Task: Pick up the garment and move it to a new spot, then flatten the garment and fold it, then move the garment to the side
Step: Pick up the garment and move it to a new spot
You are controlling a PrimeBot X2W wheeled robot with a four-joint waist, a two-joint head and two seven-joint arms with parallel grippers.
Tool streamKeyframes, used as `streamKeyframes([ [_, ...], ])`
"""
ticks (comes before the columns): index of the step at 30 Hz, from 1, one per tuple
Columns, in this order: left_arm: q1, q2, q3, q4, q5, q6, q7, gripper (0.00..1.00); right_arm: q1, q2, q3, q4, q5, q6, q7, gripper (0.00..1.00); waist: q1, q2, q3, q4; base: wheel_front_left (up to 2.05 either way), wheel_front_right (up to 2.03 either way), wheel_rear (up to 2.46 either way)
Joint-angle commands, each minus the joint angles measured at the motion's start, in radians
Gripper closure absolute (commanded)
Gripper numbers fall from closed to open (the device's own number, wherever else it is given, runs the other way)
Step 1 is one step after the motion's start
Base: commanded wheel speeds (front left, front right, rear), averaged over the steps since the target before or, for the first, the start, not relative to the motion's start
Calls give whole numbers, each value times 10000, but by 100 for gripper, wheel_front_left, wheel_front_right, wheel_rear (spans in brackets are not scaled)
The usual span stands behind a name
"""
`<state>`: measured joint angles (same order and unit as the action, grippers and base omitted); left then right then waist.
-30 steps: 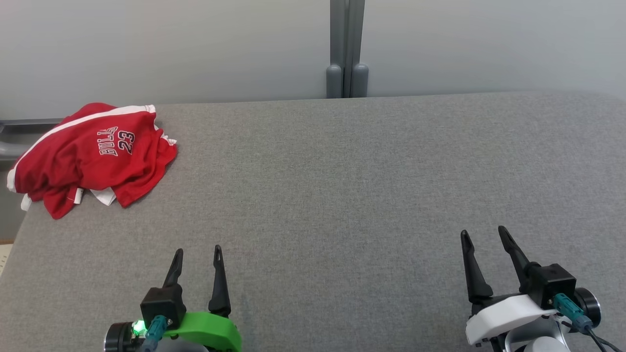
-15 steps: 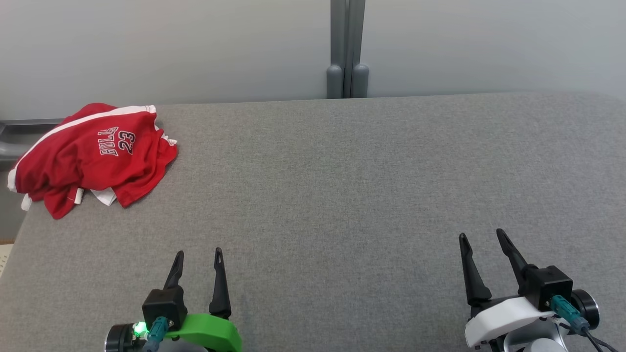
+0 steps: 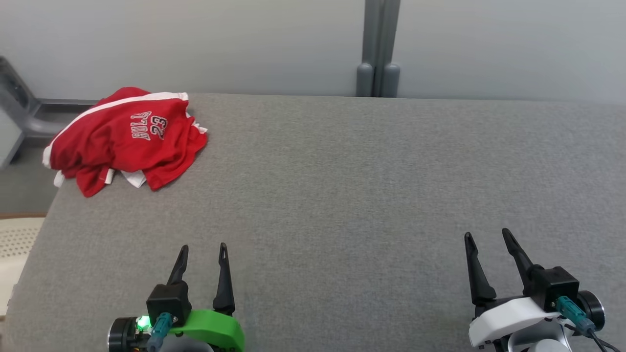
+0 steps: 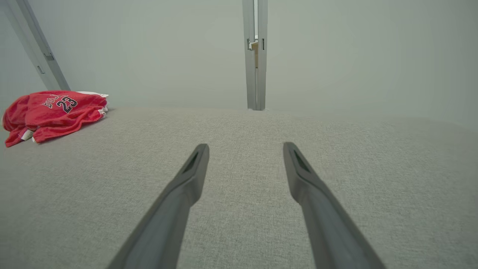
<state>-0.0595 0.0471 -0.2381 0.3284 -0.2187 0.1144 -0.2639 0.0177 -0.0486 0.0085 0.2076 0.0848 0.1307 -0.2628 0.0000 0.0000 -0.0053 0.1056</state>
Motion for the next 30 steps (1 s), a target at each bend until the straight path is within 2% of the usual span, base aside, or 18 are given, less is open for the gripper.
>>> streamKeyframes([
  [1, -83, 60, 40, -44, 128, 2, -11, 0, 102, -31, 15, -52, 54, 1, -32, 0, 0, 0, 5, 816, 0, 0, 0],
  [11, -3, 58, 482, -157, 436, -107, -11, 0, 0, -33, 397, -174, 264, 1, -32, 0, 0, 0, 24, 2922, 0, 0, 0],
  [17, 56, 54, 590, -196, 477, -156, -11, 0, -13, -36, 630, -143, 334, 1, -32, 0, 0, 0, 45, 3748, 0, 0, 0],
  [21, 106, 53, 582, -210, 460, -195, -11, 0, -22, -34, 685, -140, 330, 1, -32, 0, 0, 0, 59, 4096, 0, 0, 0],
  [30, 189, 53, 633, -390, 358, -70, -10, 0, -262, -36, 902, -2, 166, 1, -32, 0, 0, 0, 237, 4215, 0, 0, 0],
])
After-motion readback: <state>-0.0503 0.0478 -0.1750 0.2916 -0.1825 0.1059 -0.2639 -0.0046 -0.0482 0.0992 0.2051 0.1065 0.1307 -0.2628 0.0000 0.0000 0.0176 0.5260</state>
